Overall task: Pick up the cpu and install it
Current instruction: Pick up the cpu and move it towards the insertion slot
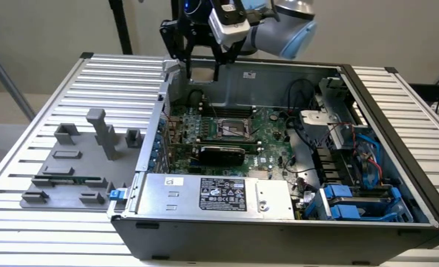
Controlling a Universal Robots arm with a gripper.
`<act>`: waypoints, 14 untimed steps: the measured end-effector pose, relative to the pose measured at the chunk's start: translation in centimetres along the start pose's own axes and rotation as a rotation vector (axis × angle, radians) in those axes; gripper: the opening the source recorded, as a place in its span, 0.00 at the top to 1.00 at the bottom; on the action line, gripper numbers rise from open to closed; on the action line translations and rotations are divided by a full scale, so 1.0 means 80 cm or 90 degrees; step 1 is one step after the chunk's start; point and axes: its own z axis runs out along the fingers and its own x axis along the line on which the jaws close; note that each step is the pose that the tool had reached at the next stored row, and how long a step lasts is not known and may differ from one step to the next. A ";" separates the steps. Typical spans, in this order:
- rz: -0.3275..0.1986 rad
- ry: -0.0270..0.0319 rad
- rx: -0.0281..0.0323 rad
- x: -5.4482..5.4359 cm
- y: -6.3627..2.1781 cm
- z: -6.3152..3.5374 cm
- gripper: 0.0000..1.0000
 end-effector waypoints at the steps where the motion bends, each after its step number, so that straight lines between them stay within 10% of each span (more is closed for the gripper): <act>1: 0.000 0.0000 0.0000 -0.005 0.003 0.002 0.45; 14: 0.000 0.0000 0.0001 -0.077 0.047 0.035 0.45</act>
